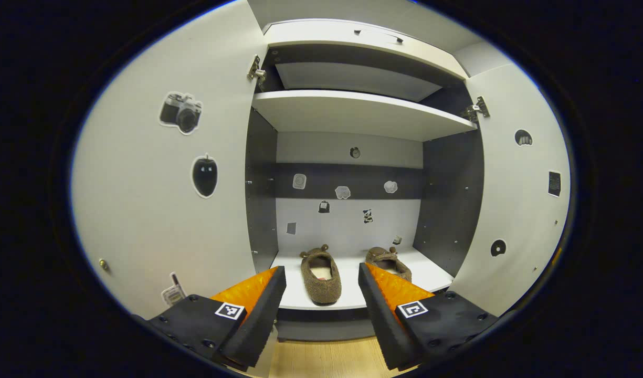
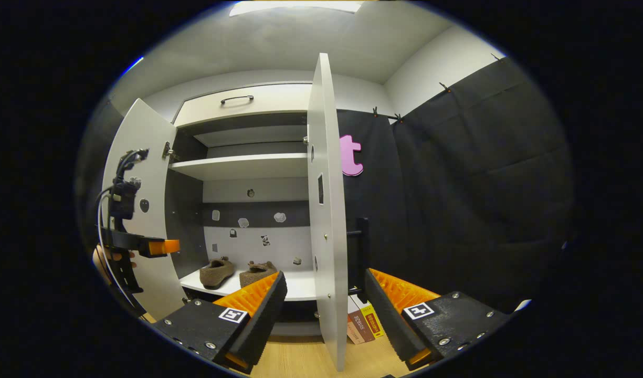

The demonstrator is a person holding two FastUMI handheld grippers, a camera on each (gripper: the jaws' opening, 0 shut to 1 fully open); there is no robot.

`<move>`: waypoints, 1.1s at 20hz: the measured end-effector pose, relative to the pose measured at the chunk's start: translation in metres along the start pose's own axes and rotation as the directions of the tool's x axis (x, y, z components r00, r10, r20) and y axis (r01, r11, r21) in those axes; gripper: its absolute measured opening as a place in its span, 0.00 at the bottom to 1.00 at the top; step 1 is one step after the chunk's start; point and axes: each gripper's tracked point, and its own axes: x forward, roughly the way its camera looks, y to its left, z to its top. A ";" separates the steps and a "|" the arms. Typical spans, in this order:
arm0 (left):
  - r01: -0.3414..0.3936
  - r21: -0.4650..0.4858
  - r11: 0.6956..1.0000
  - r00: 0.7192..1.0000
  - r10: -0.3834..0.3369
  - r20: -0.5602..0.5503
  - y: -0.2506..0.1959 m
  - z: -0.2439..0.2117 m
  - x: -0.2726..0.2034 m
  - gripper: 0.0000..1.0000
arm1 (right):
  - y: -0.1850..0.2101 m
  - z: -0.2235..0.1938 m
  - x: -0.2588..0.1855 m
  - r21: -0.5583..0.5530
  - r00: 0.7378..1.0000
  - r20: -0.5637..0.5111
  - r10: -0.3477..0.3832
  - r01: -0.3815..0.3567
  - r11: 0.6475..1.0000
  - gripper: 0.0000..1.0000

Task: Grab one shoe with the right hand and put it into the shoe cabinet, grab the other shoe with the left hand and put it into the shoe cabinet; then close the right door with the right hand and the left door with the left hand.

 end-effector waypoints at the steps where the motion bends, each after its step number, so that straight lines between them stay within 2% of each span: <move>1: 0.006 0.003 1.000 1.000 -0.006 0.005 -0.001 0.000 -0.013 0.94 | -0.003 -0.005 -0.001 -0.001 1.000 -0.011 -0.004 0.004 1.000 0.92; 4: 0.014 -0.016 1.000 1.000 -0.014 0.016 0.001 -0.004 -0.046 0.96 | -0.020 -0.021 -0.002 -0.001 0.999 -0.042 -0.029 0.029 1.000 0.93; 9: -0.027 -0.012 1.000 0.997 0.028 0.071 0.023 0.001 -0.095 0.95 | -0.053 -0.040 0.000 -0.001 0.995 -0.065 -0.081 0.081 0.997 0.93; 12: -0.039 -0.029 0.999 0.996 0.041 0.082 0.035 -0.016 -0.125 0.96 | -0.072 -0.057 0.010 -0.009 0.990 -0.090 -0.108 0.108 0.994 0.93; 19: -0.116 -0.044 0.992 0.989 0.119 0.090 0.076 -0.034 -0.170 0.96 | -0.072 -0.089 0.025 0.013 0.985 -0.151 -0.082 0.085 0.996 0.92; 22: -0.147 -0.060 0.987 0.985 0.152 0.084 0.093 -0.040 -0.181 0.96 | -0.060 -0.093 0.025 0.025 0.987 -0.158 -0.037 0.042 0.999 0.90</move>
